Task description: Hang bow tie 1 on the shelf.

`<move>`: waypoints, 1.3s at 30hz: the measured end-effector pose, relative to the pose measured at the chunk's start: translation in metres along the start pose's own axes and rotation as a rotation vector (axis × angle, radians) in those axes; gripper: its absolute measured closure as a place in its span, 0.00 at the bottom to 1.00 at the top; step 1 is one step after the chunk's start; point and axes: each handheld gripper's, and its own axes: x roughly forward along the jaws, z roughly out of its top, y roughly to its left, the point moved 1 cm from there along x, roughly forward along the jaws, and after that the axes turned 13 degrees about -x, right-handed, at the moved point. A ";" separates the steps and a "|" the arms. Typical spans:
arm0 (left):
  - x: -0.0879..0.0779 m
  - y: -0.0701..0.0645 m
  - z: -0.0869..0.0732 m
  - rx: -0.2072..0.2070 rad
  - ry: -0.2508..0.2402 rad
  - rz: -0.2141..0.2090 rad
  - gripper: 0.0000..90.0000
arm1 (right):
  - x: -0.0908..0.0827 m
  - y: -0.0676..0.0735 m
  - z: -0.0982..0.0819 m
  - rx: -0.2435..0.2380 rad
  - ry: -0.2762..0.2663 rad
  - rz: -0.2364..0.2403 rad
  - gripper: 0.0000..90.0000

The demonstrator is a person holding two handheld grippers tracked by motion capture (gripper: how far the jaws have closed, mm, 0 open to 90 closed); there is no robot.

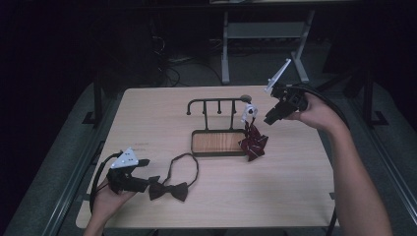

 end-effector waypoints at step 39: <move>0.003 -0.001 -0.001 0.007 0.020 0.002 0.29 | 0.031 0.054 -0.058 -0.021 -0.076 0.031 0.64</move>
